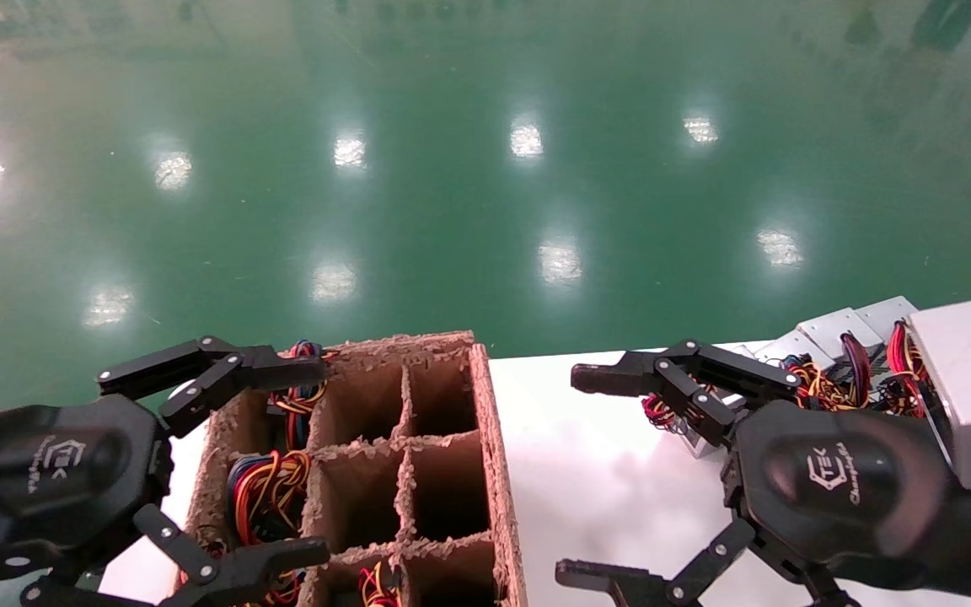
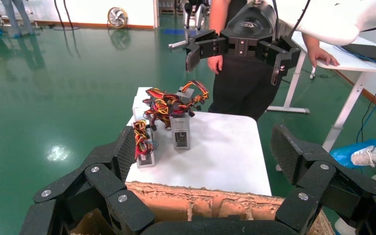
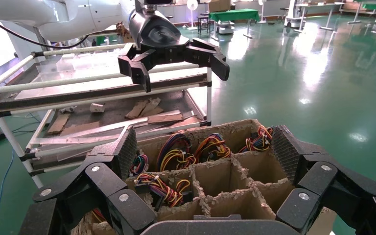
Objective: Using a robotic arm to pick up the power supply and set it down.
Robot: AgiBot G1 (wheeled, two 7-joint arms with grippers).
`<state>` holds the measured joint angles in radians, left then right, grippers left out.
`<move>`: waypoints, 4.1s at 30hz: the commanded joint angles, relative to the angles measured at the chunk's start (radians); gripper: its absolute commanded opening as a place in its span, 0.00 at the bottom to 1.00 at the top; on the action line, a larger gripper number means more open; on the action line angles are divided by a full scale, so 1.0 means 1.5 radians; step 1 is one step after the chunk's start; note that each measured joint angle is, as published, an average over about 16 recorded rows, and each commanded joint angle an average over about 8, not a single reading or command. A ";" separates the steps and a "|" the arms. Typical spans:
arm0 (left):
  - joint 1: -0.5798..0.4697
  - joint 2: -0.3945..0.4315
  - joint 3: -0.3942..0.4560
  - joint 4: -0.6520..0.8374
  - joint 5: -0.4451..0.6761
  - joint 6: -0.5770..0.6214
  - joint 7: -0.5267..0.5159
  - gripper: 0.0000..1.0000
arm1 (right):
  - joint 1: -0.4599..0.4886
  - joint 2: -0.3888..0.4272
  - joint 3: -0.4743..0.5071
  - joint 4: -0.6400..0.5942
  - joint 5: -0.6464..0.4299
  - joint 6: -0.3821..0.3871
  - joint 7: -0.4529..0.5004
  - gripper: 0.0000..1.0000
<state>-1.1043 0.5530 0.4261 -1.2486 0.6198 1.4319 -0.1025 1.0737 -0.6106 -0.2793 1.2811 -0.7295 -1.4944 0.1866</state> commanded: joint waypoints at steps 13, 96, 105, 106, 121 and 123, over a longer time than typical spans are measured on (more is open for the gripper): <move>0.000 0.000 0.000 0.000 0.000 0.000 0.000 1.00 | 0.000 0.000 0.000 0.000 0.000 0.000 0.000 1.00; 0.000 0.000 0.000 0.000 0.000 0.000 0.000 0.00 | 0.050 -0.227 -0.337 -0.014 -0.155 -0.023 -0.013 1.00; 0.000 0.000 0.000 0.000 0.000 0.000 0.000 0.00 | 0.050 -0.260 -0.356 -0.041 -0.175 -0.020 -0.021 0.51; 0.000 0.000 0.000 0.000 0.000 0.000 0.000 0.00 | 0.050 -0.262 -0.357 -0.045 -0.177 -0.020 -0.022 0.39; 0.000 0.000 0.000 0.000 0.000 0.000 0.000 0.00 | 0.051 -0.273 -0.367 -0.061 -0.187 -0.022 -0.037 0.00; 0.000 0.000 0.000 0.000 0.000 0.000 0.000 0.00 | 0.051 -0.272 -0.368 -0.060 -0.188 -0.022 -0.038 0.00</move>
<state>-1.1044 0.5530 0.4263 -1.2485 0.6197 1.4319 -0.1024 1.1508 -1.0168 -0.8301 1.1907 -1.0104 -1.5267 0.1315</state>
